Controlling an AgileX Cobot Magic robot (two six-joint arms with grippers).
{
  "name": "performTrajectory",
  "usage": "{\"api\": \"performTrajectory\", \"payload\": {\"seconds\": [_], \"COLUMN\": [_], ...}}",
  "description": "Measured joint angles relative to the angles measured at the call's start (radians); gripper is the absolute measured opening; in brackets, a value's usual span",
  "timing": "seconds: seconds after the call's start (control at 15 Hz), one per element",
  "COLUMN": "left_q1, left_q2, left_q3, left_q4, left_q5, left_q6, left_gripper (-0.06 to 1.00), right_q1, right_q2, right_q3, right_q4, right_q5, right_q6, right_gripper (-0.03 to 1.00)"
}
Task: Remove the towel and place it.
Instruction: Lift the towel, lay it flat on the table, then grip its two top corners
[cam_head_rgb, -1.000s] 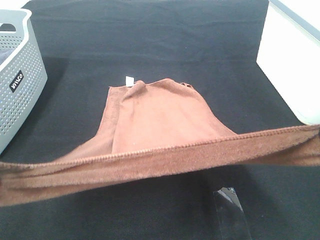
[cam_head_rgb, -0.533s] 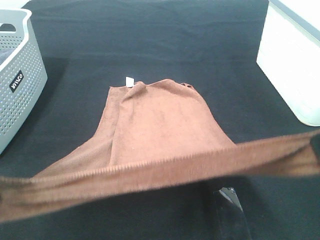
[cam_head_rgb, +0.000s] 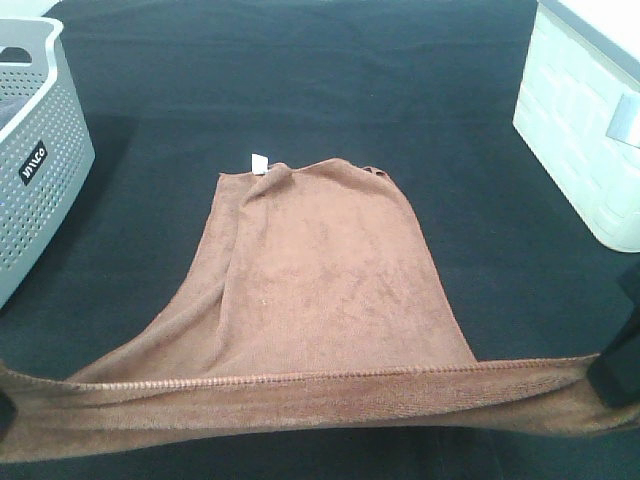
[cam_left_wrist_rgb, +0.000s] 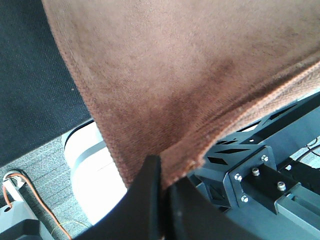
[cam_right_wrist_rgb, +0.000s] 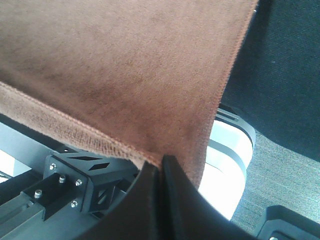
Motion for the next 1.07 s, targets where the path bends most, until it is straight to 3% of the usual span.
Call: {"api": "performTrajectory", "payload": {"seconds": [0.33,0.67,0.73,0.8,1.07], "left_q1": [-0.012,-0.328,-0.328,-0.376,-0.389], "left_q2": [0.006,0.006,0.006,0.006,0.006], "left_q3": [0.139,0.208,0.208,0.208,0.208], "left_q4": [-0.083,-0.061,-0.061,-0.053,-0.038], "left_q5": [0.004,0.003,0.003,0.003,-0.003], "left_q6": [-0.01,-0.201,-0.201,-0.26,-0.31], "left_gripper": [0.0,0.0,0.0,0.0,0.0], "right_q1": [-0.006,-0.008,-0.008,-0.008,-0.008], "right_q2": [0.0,-0.071,-0.071,-0.111,-0.14], "right_q3": [0.072,0.225,0.225,0.269,0.291], "right_q4": [0.046,0.108,0.108,0.118,0.124], "right_q5": [0.005,0.014,0.014,0.016,0.016], "right_q6": [0.0,0.009,0.009,0.025,0.027], "right_gripper": [0.0,0.0,0.0,0.0,0.0]}}
